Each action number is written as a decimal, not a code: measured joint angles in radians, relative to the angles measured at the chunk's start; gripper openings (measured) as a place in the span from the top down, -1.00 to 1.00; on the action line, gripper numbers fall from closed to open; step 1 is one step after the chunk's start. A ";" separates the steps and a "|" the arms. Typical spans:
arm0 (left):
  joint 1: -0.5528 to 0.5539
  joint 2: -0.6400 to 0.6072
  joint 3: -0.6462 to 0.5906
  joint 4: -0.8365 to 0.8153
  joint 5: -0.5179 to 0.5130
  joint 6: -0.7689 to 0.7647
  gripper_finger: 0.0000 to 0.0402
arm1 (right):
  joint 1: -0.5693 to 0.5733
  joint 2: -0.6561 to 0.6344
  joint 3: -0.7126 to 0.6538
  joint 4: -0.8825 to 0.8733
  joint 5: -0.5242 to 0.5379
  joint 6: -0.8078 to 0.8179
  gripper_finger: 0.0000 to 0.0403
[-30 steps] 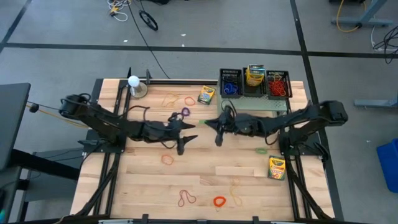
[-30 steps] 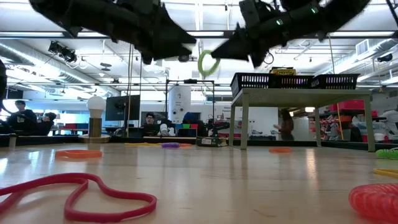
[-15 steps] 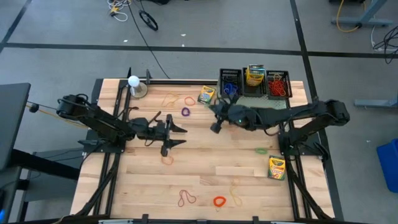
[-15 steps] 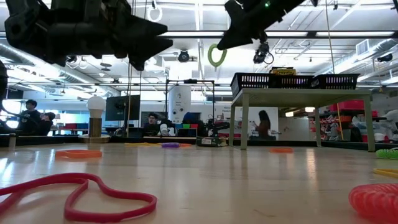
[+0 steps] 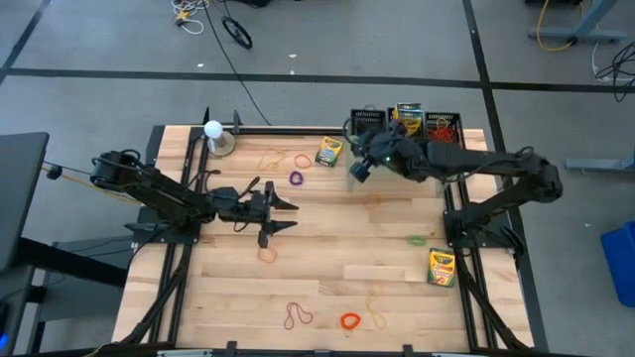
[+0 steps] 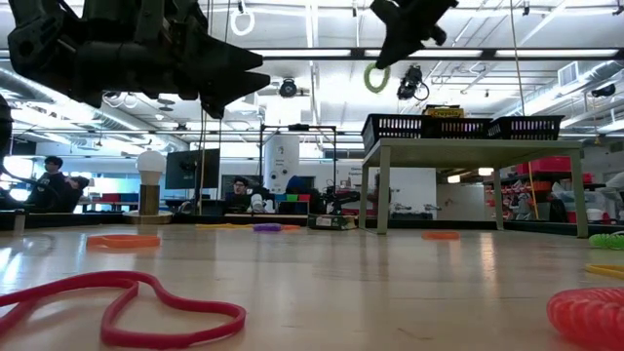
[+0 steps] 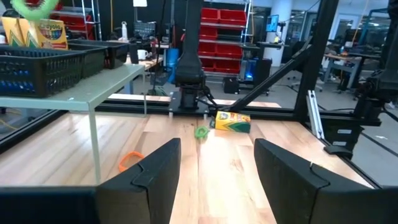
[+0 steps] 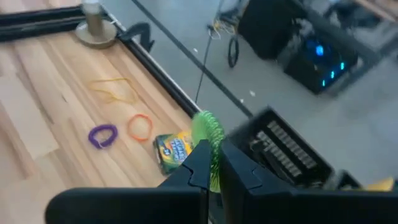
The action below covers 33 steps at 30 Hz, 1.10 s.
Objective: Pick & Place Office Desk Supplies
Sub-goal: Put the left green spring keychain into the left black basket on the shelf, then put the bottom yellow rubber band into the right black basket on the shelf
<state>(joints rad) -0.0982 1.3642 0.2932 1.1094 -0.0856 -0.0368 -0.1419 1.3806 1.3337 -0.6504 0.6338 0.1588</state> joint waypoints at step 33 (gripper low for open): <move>0.000 0.001 0.001 -0.007 0.000 0.000 -0.06 | -0.252 0.066 0.033 -0.157 -0.035 0.029 0.24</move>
<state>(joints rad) -0.0982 1.3647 0.2943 1.1027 -0.0853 -0.0368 -0.3940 1.4462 1.3663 -0.8078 0.5984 0.1882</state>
